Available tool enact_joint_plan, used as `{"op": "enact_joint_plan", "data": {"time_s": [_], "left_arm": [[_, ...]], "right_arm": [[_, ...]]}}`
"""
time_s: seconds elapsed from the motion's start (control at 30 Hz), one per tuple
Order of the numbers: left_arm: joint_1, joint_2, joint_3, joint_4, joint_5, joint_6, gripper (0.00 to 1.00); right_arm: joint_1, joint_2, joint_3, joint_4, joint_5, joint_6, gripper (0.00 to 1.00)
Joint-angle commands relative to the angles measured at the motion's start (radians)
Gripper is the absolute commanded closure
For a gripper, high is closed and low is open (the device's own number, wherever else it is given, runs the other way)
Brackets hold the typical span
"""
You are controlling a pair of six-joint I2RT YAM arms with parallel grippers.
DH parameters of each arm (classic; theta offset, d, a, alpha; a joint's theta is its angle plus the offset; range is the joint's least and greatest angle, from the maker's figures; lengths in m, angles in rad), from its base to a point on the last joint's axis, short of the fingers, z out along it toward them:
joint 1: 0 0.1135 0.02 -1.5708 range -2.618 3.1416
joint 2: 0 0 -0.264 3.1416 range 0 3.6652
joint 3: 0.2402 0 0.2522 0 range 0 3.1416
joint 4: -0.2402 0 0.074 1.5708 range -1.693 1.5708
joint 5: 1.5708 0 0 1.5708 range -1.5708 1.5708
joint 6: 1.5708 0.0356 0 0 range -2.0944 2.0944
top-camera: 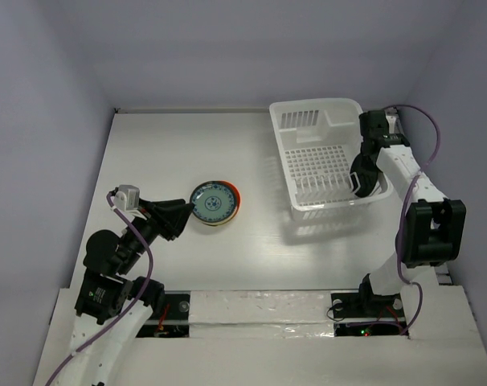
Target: Unload the plates from the dish rack
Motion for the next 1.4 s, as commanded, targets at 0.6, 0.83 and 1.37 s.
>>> {"op": "enact_joint_plan", "data": {"time_s": [0.6, 0.83, 1.37], "left_arm": [[-0.007, -0.017, -0.007, 0.06, 0.012, 0.007, 0.65], [-0.007, -0.012, -0.008, 0.06, 0.011, 0.004, 0.65], [-0.007, 0.008, 0.001, 0.028, -0.086, -0.004, 0.39]], "right_arm": [[0.197, -0.09, 0.053, -0.107, 0.371, -0.052, 1.0], [0.269, -0.122, 0.111, -0.156, 0.562, -0.017, 1.0], [0.638, -0.216, 0.197, 0.232, -0.096, 0.159, 1.0]]}}
